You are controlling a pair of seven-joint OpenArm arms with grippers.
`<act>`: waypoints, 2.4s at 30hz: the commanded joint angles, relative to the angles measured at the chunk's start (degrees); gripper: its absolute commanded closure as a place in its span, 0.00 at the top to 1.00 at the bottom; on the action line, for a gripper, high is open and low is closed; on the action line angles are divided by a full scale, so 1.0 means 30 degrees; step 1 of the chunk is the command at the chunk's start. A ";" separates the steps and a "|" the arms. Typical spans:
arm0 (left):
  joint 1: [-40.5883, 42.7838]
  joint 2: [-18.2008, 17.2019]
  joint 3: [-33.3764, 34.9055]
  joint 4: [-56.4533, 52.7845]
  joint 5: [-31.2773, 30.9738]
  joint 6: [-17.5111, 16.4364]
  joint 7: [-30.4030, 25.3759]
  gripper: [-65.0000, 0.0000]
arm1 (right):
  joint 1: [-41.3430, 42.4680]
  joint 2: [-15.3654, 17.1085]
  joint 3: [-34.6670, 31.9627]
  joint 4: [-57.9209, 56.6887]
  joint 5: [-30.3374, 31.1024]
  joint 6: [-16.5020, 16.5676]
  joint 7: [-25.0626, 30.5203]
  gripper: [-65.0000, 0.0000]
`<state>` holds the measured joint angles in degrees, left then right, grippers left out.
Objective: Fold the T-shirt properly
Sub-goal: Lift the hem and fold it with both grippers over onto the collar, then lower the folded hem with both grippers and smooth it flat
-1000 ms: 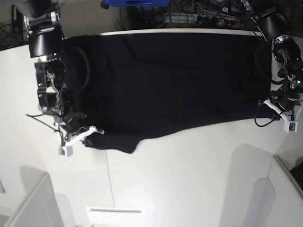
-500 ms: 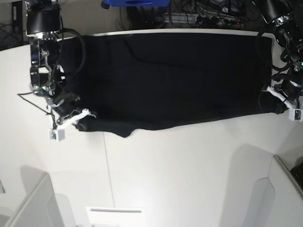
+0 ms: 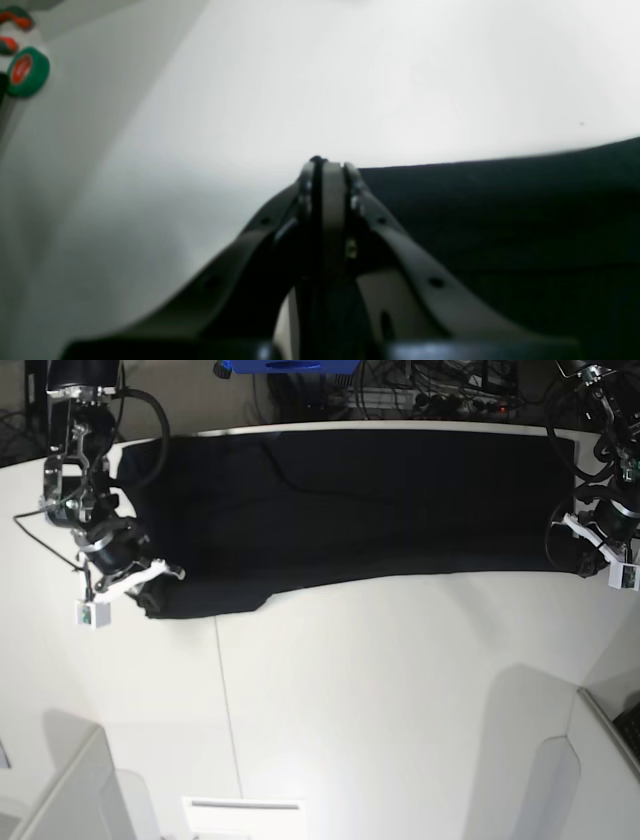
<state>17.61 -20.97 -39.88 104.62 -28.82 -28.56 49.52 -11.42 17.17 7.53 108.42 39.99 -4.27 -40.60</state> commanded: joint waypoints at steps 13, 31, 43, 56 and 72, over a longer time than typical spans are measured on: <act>0.0388 -0.0262 -0.1403 0.0541 -0.0167 -0.0811 -0.0374 0.00 | -0.2713 0.0153 0.1402 0.2028 0.0136 0.0179 0.0478 0.00; 0.2849 -0.0321 -0.1843 0.0600 0.0038 -0.1837 -0.0403 0.00 | -0.5761 -0.0668 0.1431 0.2556 0.0165 0.0208 0.0625 0.00; 0.4315 -0.0262 -0.1257 0.0483 0.0068 -0.1837 -0.0491 0.00 | -0.7871 -0.0902 0.1256 0.2233 0.0107 0.0208 0.2412 0.00; 0.4461 0.0441 -0.0905 0.0483 0.3350 -0.1749 -0.0550 0.00 | -0.7959 -0.1459 0.1402 0.1999 -0.0010 0.0208 0.2295 0.01; 0.4461 0.1731 -0.0993 0.2329 0.3906 -0.1807 -0.0579 0.65 | -0.9307 -0.1283 0.0523 0.2145 -0.0040 0.1175 0.5870 0.37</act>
<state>30.63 -15.18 -42.44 110.96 -16.99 -34.11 48.25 -39.27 12.75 9.10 113.65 39.33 -1.78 -24.51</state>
